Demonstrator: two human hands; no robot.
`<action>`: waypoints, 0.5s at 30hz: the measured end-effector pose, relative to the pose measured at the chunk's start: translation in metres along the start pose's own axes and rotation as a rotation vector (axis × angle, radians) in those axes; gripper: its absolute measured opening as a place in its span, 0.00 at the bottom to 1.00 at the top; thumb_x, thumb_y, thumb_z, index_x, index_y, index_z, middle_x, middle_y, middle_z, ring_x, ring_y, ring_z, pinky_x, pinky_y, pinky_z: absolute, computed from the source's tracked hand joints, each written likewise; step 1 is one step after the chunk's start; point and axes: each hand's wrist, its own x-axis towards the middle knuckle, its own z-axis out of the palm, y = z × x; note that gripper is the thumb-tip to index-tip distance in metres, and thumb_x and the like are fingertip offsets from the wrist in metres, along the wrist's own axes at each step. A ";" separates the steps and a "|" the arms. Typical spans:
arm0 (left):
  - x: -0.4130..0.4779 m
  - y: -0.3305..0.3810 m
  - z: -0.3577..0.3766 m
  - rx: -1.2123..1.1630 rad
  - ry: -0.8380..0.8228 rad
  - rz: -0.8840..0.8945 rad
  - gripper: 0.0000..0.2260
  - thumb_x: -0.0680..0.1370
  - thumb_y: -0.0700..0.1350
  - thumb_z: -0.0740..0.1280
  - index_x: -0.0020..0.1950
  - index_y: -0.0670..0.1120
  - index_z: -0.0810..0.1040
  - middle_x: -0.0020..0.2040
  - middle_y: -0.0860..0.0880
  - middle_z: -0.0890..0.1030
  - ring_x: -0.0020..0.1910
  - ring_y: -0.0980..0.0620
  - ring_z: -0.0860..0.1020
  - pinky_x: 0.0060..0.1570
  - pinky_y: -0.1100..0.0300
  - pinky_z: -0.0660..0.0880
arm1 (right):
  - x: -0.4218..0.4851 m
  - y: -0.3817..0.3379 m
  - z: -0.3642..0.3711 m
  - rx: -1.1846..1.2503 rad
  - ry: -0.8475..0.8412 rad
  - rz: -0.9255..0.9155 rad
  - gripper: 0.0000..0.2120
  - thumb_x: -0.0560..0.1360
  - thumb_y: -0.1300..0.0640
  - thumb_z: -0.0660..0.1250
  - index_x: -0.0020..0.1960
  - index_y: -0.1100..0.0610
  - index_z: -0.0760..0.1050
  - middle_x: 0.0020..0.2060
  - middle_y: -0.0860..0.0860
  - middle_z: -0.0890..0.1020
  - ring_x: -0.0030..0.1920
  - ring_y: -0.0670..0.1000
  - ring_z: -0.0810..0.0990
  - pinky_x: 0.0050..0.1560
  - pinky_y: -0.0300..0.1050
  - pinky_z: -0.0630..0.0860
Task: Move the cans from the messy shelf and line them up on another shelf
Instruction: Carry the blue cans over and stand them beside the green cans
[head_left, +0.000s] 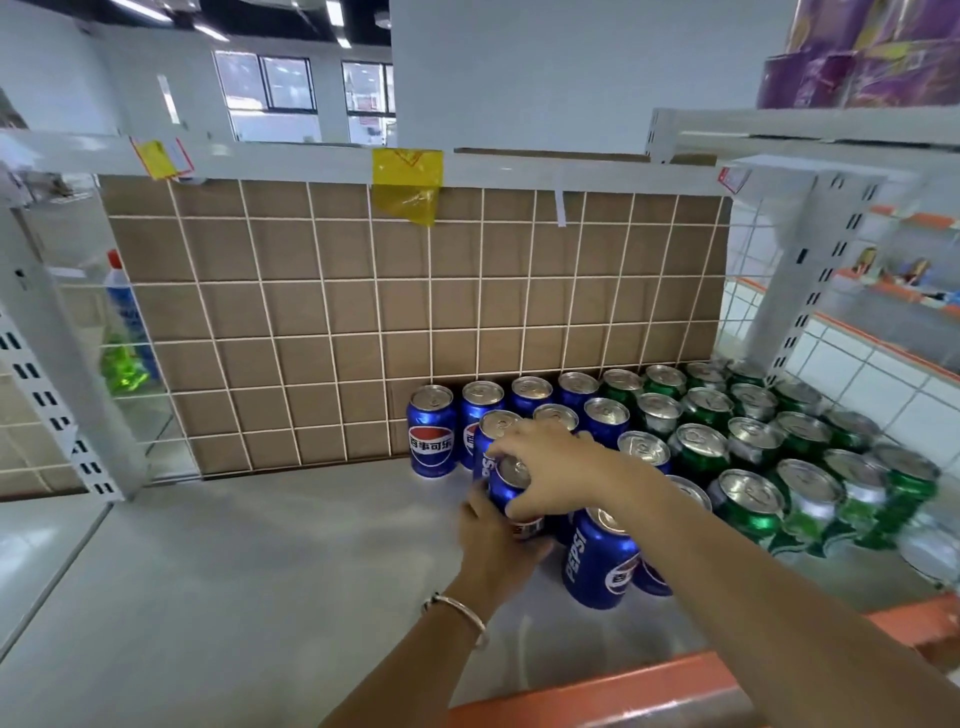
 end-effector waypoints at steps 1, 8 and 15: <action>-0.002 -0.003 0.006 0.047 -0.028 -0.020 0.41 0.67 0.42 0.73 0.73 0.44 0.52 0.68 0.44 0.63 0.67 0.45 0.62 0.66 0.56 0.63 | -0.002 0.002 0.002 -0.051 0.002 0.012 0.31 0.70 0.50 0.70 0.70 0.45 0.63 0.70 0.47 0.63 0.68 0.56 0.64 0.63 0.58 0.62; 0.009 -0.017 -0.013 0.125 -0.177 -0.114 0.37 0.71 0.47 0.72 0.73 0.46 0.56 0.68 0.44 0.63 0.69 0.44 0.65 0.67 0.54 0.66 | -0.017 0.007 0.008 -0.080 0.122 0.063 0.26 0.74 0.48 0.68 0.69 0.46 0.65 0.67 0.48 0.68 0.71 0.53 0.62 0.70 0.62 0.45; 0.082 -0.009 -0.110 0.122 0.191 0.018 0.21 0.70 0.38 0.71 0.61 0.39 0.72 0.56 0.40 0.76 0.54 0.41 0.77 0.54 0.50 0.76 | -0.016 -0.001 0.005 -0.059 0.130 0.124 0.31 0.73 0.47 0.69 0.73 0.44 0.60 0.70 0.47 0.67 0.73 0.53 0.59 0.71 0.67 0.44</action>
